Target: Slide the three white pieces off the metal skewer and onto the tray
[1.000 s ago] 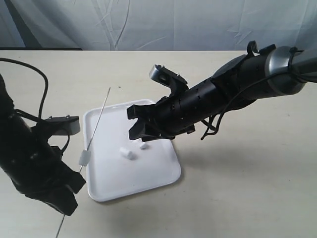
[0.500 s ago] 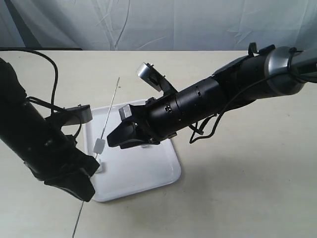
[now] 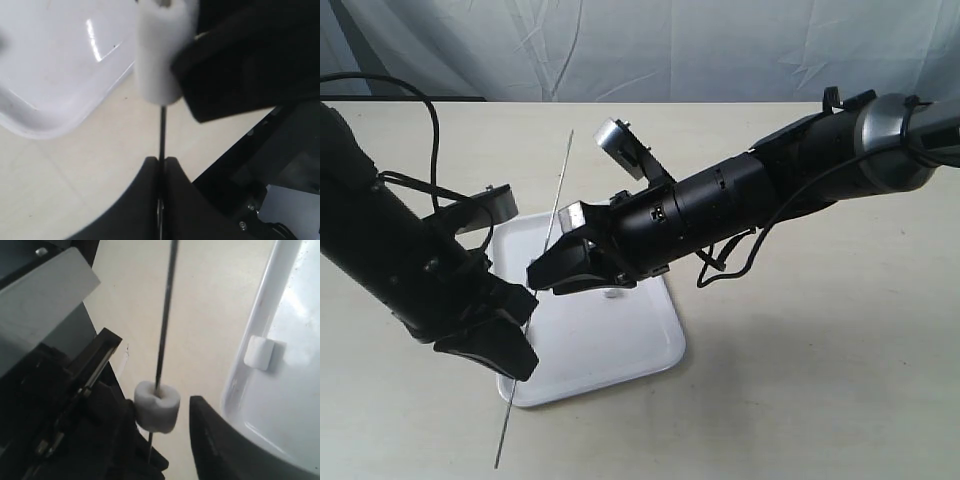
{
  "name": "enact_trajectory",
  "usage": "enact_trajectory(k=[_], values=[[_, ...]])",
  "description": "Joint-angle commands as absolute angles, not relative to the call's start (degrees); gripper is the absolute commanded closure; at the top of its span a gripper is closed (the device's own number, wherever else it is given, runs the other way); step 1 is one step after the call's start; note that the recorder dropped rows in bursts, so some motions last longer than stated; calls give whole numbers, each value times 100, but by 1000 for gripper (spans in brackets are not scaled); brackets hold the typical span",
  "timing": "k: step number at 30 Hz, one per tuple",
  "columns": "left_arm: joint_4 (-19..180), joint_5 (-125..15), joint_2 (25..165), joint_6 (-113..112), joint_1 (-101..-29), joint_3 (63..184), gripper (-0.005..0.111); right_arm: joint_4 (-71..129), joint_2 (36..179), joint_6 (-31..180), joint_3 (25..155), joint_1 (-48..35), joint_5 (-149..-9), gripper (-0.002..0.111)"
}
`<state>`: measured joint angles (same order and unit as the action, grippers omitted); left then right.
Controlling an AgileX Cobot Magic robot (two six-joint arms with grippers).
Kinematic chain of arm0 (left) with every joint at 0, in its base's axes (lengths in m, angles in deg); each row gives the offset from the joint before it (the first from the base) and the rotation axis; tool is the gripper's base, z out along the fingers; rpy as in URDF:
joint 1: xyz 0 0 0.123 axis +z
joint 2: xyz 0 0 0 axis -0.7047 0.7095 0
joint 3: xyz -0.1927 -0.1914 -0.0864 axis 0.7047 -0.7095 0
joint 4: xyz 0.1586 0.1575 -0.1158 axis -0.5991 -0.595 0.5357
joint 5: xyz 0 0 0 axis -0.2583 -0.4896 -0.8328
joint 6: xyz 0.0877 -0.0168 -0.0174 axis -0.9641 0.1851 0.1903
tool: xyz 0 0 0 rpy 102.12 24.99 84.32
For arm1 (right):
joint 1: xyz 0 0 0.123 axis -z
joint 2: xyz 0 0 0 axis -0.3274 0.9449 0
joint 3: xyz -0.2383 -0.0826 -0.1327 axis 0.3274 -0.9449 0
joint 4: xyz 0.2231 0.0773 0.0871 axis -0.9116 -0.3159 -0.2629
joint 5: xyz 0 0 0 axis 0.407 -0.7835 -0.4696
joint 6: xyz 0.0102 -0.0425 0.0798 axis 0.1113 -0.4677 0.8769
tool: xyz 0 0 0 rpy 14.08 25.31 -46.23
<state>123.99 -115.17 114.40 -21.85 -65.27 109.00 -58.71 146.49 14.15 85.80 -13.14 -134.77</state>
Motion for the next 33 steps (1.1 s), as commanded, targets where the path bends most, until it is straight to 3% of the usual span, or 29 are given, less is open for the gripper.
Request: enact_trajectory(k=[1, 8, 33], values=[[12620, -11561, 11429, -2274, -6495, 10929, 107, -5998, 14640, 1343, 8556, -1302, -13506, 73], [12862, -11599, 11429, -2453, -6495, 10929, 107, -5998, 14640, 1343, 8556, -1302, -13429, 86], [11653, -12239, 11429, -1928, -6495, 10903, 107, -6512, 14082, 1289, 8694, -1289, -12099, 87]])
